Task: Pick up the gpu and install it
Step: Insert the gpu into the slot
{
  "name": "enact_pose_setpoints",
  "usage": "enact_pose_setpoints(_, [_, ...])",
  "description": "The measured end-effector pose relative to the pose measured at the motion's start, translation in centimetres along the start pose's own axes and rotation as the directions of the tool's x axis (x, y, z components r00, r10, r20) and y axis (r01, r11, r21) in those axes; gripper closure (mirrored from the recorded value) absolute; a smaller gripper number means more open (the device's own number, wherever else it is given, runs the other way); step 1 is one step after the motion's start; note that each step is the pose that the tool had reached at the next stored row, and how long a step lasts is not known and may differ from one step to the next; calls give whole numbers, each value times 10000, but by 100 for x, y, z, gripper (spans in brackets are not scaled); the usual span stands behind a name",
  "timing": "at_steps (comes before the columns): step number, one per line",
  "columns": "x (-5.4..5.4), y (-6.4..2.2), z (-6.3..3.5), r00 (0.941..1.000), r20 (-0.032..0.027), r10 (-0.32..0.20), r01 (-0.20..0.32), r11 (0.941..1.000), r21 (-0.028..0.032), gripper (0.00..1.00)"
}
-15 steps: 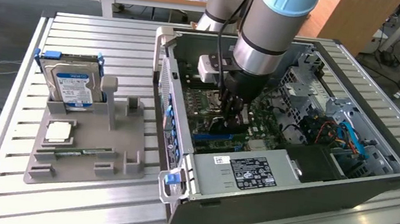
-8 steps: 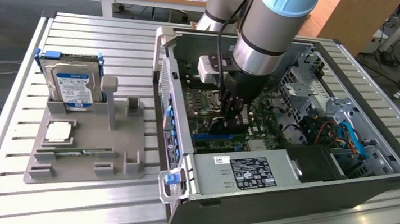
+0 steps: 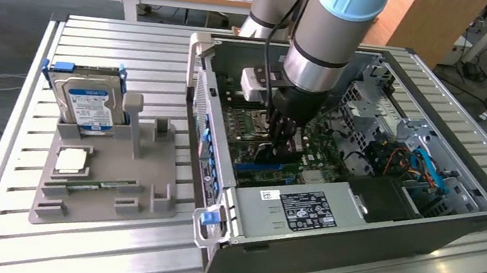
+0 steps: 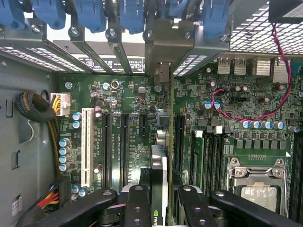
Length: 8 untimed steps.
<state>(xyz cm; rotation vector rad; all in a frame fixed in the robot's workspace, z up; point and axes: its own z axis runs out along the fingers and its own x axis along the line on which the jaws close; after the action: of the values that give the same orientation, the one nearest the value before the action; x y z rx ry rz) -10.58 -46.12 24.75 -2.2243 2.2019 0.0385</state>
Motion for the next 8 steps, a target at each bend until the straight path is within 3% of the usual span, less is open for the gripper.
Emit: enact_pose_setpoints(8, [0, 0, -18, 10000, 53, 0, 0, 10000, 1, 73])
